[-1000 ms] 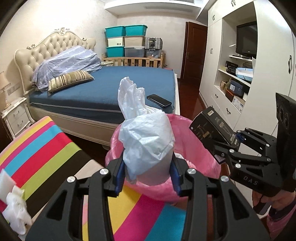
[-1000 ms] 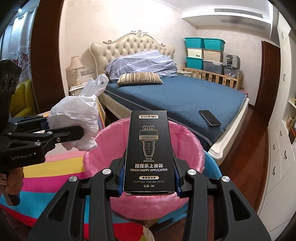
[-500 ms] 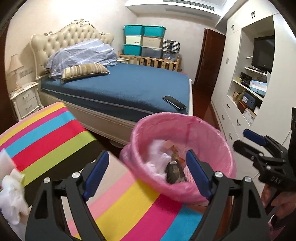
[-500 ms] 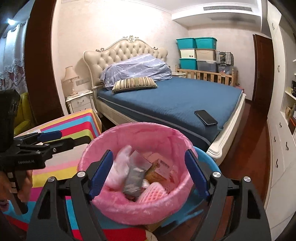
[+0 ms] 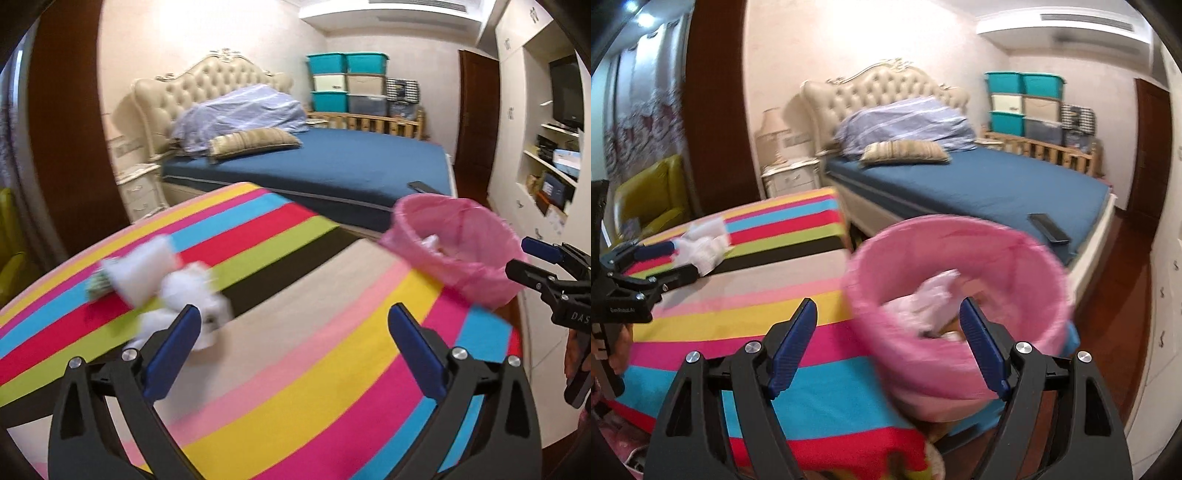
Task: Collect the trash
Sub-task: 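Move both open grippers back over the table, then grasp the white tissue with the right gripper while the left gripper grasps another tissue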
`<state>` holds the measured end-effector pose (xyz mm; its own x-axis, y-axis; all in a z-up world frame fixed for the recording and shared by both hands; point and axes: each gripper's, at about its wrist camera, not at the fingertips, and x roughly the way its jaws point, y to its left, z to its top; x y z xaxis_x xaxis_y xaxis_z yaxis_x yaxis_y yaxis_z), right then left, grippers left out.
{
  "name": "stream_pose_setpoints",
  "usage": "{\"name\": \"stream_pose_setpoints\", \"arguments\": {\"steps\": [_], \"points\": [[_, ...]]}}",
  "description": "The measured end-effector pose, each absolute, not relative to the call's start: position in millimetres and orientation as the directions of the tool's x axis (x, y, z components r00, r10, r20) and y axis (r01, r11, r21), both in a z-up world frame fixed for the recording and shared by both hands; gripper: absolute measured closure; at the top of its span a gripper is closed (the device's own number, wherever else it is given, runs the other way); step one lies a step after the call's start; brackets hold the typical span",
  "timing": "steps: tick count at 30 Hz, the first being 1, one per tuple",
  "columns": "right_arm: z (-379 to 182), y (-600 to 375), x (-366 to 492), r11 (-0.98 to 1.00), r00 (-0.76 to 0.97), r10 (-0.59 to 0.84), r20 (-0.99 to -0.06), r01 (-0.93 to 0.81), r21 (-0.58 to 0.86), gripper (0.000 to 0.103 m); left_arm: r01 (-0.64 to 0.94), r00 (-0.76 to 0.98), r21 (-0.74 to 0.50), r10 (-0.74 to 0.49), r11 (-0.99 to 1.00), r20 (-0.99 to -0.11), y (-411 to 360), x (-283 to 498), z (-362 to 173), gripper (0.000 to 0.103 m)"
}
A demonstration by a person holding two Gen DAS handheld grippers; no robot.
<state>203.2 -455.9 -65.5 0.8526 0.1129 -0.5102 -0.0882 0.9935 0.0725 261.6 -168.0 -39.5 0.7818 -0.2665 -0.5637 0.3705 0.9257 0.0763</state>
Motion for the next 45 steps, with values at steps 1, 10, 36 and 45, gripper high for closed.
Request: {"name": "stream_pose_setpoints", "arguments": {"steps": [1,10,36,45], "points": [[-66,-446,204,0.992,0.847,0.127,-0.516,-0.103,0.076,0.027,0.349,0.793,0.082,-0.248,0.933,-0.556,-153,258,-38,0.005],[-69,-341,220,0.968,0.807,0.221,-0.547,-0.249,0.024,0.026,0.148,0.815,0.068,-0.083,0.987,-0.573,-34,277,-41,0.005],[-34,-209,332,0.941,0.783,0.312,-0.538,-0.333,0.061,0.026,-0.081,0.816,-0.059,0.032,0.995,-0.577,89,316,-52,0.005],[-73,-180,384,0.946,0.683,0.282,-0.674,-0.317,0.075,0.026,-0.047,0.813,-0.045,0.012,0.998,-0.583,80,315,-54,0.005]]}}
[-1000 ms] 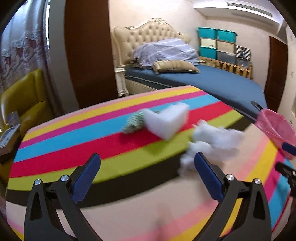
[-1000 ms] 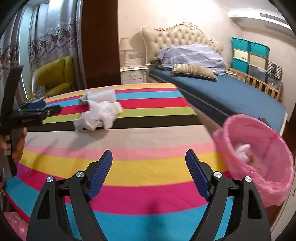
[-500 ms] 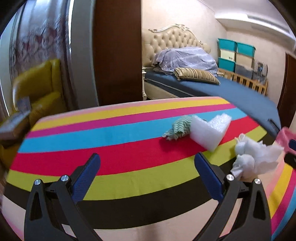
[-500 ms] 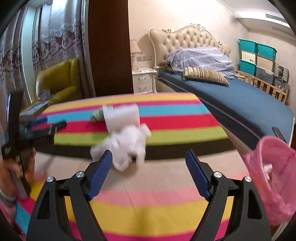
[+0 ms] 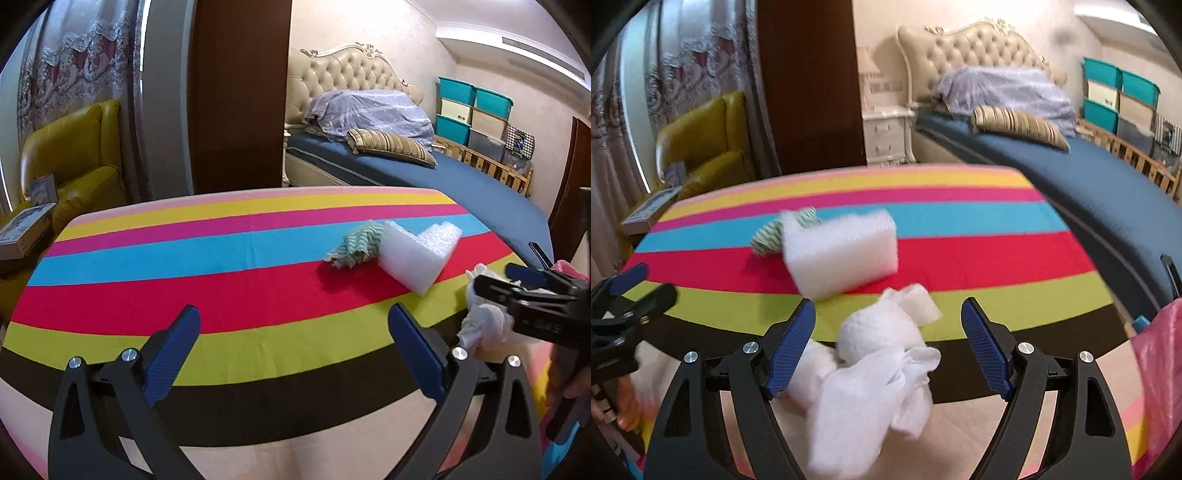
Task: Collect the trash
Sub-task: 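Grasp the white tissue with the right gripper while the left gripper grasps another tissue, then lift the tissue in the right gripper while the left gripper grasps a white tissue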
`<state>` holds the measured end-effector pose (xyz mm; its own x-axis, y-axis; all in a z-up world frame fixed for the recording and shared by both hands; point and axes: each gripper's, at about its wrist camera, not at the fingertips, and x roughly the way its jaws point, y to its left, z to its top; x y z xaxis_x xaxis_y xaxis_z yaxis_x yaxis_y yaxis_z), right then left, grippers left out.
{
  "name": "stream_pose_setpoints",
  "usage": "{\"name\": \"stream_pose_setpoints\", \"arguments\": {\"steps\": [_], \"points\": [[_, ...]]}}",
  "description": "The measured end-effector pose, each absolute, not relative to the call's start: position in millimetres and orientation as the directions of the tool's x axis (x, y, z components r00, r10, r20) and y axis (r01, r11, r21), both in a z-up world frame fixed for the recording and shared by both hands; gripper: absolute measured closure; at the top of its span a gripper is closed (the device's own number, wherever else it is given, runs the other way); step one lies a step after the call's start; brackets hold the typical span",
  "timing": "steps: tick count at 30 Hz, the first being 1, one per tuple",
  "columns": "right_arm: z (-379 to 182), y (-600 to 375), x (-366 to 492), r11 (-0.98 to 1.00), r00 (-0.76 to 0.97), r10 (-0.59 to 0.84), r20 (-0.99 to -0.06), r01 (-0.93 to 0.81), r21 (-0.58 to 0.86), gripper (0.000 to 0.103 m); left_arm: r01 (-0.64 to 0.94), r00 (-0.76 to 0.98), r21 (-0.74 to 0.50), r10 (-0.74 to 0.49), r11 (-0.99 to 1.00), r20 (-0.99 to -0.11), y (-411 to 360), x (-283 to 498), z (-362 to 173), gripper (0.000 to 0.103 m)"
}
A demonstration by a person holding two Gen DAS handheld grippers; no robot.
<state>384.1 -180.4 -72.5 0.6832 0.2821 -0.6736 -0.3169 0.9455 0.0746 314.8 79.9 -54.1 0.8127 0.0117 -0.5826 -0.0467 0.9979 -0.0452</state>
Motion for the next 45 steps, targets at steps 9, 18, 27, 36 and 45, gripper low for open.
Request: {"name": "stream_pose_setpoints", "arguments": {"steps": [9,18,27,36,45], "points": [[-73,-197,377,0.930,0.657,0.338,-0.674,-0.344,0.132,0.061,-0.017,0.810,-0.025,-0.001,1.000,-0.586,69,315,-56,0.005],[-58,-245,332,0.965,0.768,0.251,-0.590,-0.246,0.091,0.063,0.049,0.804,-0.020,-0.052,0.999,-0.592,54,311,-58,0.005],[-79,-287,305,0.982,0.738,0.187,-0.649,-0.168,0.091,0.063,0.109,0.794,-0.021,-0.099,0.994,-0.599,37,306,-58,0.005],[-84,-303,306,0.983,0.718,0.184,-0.671,-0.127,0.134,0.059,0.148,0.763,-0.041,-0.141,0.988,-0.630,23,312,-63,0.005],[-93,-312,311,0.974,0.674,0.222,-0.704,-0.121,0.192,0.063,0.102,0.747,-0.057,-0.115,0.993,-0.655,27,320,-67,0.005]]}}
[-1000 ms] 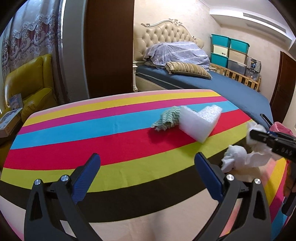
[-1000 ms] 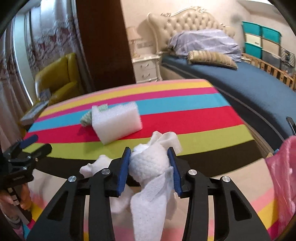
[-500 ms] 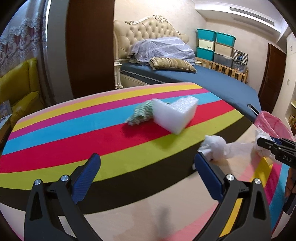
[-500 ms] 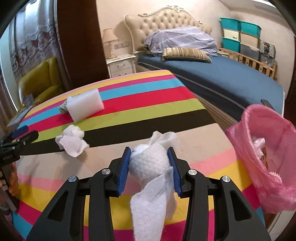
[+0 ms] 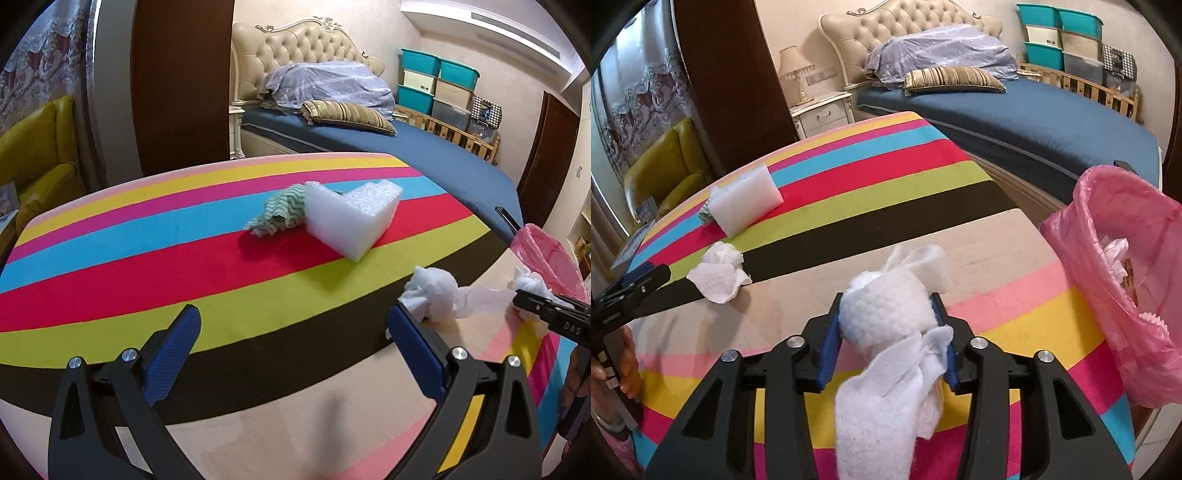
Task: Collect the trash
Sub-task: 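Lift the tissue in the right gripper while the left gripper grasps a white tissue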
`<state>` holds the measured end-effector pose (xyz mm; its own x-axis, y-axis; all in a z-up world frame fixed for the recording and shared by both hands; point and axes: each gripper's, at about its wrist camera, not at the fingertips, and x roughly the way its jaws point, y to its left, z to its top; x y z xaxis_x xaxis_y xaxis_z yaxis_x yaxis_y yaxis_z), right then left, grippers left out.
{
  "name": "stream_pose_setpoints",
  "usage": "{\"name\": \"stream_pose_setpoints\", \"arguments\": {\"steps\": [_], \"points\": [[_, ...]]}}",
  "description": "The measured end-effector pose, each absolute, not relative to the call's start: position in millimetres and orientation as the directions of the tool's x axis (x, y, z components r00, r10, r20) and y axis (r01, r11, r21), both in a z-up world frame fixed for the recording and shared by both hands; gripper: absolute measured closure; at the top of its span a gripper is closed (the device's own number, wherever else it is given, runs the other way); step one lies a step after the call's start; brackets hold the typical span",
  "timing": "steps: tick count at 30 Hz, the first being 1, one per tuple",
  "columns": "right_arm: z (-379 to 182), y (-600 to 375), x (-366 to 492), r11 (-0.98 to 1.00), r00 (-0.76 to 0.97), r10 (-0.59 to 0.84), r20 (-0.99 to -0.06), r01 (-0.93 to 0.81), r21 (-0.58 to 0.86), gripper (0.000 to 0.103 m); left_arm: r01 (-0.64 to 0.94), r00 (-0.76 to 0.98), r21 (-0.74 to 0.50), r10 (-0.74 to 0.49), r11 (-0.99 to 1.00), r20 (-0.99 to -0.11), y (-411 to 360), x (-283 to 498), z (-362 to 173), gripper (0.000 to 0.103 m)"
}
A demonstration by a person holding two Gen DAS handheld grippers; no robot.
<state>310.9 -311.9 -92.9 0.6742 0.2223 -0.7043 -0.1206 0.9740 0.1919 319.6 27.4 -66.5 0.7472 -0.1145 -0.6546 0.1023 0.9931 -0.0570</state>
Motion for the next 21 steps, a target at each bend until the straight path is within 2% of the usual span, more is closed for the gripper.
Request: {"name": "stream_pose_setpoints", "arguments": {"steps": [9,21], "points": [[-91,-306,310,0.981,0.680,0.194,-0.707,-0.118,0.156,0.065,0.144,0.754,0.022,-0.095,0.989,-0.650,5,313,-65,0.005],[-89,-298,312,0.986,0.688,0.168,-0.706,-0.122,0.116,0.065,0.174,0.715,-0.023,-0.142,0.985,-0.684,-11,314,-58,0.005]]}}
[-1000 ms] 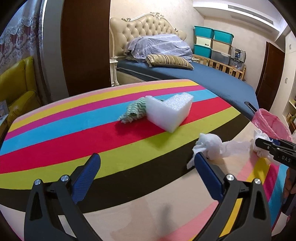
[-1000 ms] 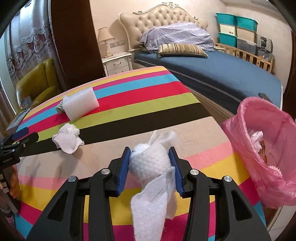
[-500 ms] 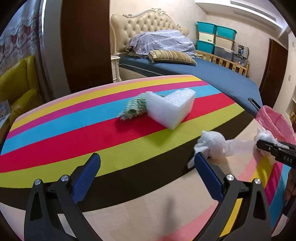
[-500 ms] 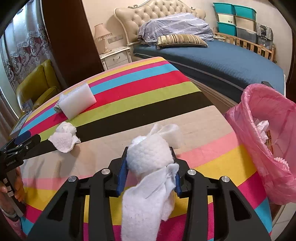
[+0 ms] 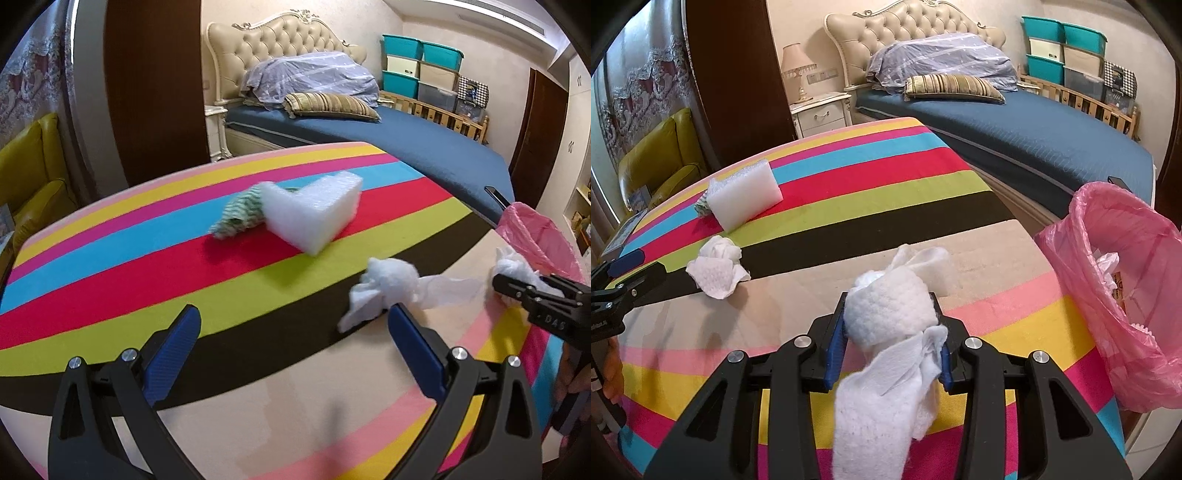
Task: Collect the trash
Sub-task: 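Lift the tissue in the right gripper while the left gripper grasps a white tissue, then carry both tissues over the pink bin and open both grippers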
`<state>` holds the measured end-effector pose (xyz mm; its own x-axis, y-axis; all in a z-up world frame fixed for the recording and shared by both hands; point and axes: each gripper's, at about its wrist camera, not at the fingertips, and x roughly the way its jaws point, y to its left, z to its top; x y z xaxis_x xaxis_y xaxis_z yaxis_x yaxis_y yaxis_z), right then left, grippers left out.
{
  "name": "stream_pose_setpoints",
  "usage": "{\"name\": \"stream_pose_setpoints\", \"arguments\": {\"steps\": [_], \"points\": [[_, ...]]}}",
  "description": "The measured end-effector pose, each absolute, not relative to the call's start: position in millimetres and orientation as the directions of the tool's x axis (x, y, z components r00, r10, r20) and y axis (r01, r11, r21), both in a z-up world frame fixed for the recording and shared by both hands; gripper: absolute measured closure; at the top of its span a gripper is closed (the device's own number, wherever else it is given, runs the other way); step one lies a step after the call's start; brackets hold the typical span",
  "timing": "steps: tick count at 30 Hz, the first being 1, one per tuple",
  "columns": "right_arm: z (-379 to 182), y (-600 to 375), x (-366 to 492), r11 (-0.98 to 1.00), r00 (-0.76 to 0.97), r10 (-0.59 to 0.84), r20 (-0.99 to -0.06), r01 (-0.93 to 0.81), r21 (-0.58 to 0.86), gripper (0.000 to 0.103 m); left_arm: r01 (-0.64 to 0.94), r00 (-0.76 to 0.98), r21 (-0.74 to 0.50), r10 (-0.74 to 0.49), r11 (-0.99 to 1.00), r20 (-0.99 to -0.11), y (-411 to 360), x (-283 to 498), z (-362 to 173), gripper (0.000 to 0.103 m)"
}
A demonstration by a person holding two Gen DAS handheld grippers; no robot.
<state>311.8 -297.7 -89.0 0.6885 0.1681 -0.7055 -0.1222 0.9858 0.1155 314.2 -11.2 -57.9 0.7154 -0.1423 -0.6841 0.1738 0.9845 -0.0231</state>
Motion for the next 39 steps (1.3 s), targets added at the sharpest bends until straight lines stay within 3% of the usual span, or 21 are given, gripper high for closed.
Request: {"name": "stream_pose_setpoints", "arguments": {"steps": [6,12,14,15,17,25,34,39], "points": [[-89,-298,312,0.986,0.687,0.167,-0.707,-0.122,0.114,0.065,0.223,0.669,-0.060,-0.197,0.973,-0.716,-46,329,-68,0.005],[-90,-298,313,0.985,0.685,0.173,-0.708,-0.118,0.127,0.065,0.227,0.683,0.023,-0.142,0.974,-0.716,-77,344,-78,0.007],[-91,-299,313,0.984,0.683,0.176,-0.709,-0.116,0.132,0.065,0.243,0.664,0.030,-0.143,0.970,-0.734,-81,348,-81,0.029],[-91,-299,313,0.984,0.683,0.177,-0.708,-0.116,0.134,0.065,0.258,0.646,0.015,-0.161,0.966,-0.747,-81,351,-84,0.035],[-91,-299,313,0.984,0.683,0.176,-0.709,-0.117,0.133,0.065,0.284,0.630,-0.016,-0.199,0.959,-0.751,-80,350,-84,0.068],[-91,-300,313,0.985,0.684,0.174,-0.709,-0.116,0.130,0.065,0.270,0.719,0.087,-0.140,0.959,-0.681,-85,321,-70,0.071],[-91,-300,312,0.984,0.693,0.178,-0.699,-0.115,0.137,0.065,0.183,0.727,0.058,-0.095,0.981,-0.680,-68,281,-68,0.071],[-78,-297,289,0.981,0.738,0.196,-0.646,-0.158,0.117,0.065,0.173,0.741,0.092,-0.068,0.981,-0.668,-69,260,-65,0.071]]}}
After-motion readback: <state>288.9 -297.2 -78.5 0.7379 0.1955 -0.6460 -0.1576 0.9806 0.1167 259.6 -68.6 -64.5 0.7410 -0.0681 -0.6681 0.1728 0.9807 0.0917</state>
